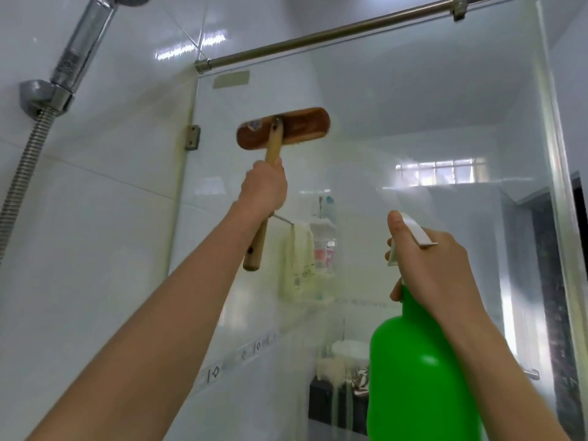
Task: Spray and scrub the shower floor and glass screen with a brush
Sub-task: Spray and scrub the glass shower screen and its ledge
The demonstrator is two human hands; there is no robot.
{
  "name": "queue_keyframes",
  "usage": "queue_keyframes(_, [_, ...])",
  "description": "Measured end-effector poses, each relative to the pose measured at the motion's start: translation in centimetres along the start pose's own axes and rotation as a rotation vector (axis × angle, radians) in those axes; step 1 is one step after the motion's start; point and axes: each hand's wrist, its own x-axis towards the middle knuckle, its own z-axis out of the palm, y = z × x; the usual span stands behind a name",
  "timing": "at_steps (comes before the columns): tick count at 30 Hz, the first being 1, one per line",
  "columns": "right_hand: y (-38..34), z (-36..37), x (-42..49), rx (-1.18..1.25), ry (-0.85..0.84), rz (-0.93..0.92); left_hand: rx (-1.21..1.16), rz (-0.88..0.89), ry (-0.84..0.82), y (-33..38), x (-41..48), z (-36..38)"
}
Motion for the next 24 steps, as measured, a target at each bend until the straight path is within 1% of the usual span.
queue_keyframes(2, [0.5, -0.2, -0.2, -0.017, -0.006, 0.009, -0.029, -0.011, 0.009, -0.3, -0.8, 0.8])
queue_keyframes(3, [0.7, -0.4, -0.3, -0.031, -0.011, 0.01, 0.0, 0.01, -0.011, -1.3, -3.0, 1.8])
queue_keyframes(6, [1.5, -1.0, -0.5, -0.066, -0.015, 0.012, 0.117, 0.152, -0.15, -4.8, -13.3, 4.4])
queue_keyframes(7, [1.7, -1.2, -0.6, -0.078, -0.012, 0.012, 0.137, 0.174, -0.183, -4.9, -15.2, 4.2])
queue_keyframes(8, [1.8, -1.4, -0.5, -0.088, -0.002, 0.01, 0.158, 0.191, -0.171, -4.5, -14.8, 4.1])
queue_keyframes(10, [1.9, -1.8, 0.0, -0.086, 0.026, 0.005, 0.161, 0.188, -0.087, -2.3, -10.5, 3.7])
queue_keyframes(12, [2.0, -2.0, 0.1, -0.077, 0.03, 0.009, 0.089, 0.154, -0.041, 0.6, -5.3, 2.6])
queue_keyframes(14, [2.2, -1.9, 0.1, -0.09, 0.023, 0.018, -0.001, 0.119, -0.005, 2.4, -2.7, 2.6])
queue_keyframes(15, [2.4, -1.9, 0.0, -0.095, 0.021, 0.028, -0.021, 0.116, -0.001, 2.4, -3.2, 3.1])
queue_keyframes(17, [2.7, -2.2, -0.3, -0.093, 0.01, 0.05, 0.008, 0.125, -0.045, 0.2, -7.7, 4.8])
queue_keyframes(20, [3.2, -2.8, -1.3, -0.096, 0.0, 0.044, 0.102, 0.183, -0.228, -4.1, -18.6, 5.9])
queue_keyframes(21, [3.2, -3.2, -1.6, -0.098, 0.007, 0.036, 0.112, 0.19, -0.269, -4.4, -20.2, 5.7])
queue_keyframes(22, [3.2, -3.4, -1.7, -0.1, 0.013, 0.032, 0.118, 0.2, -0.27, -4.1, -20.1, 5.4])
queue_keyframes(24, [3.4, -3.9, -1.3, -0.123, 0.031, 0.021, 0.1, 0.198, -0.184, -1.6, -16.2, 5.0])
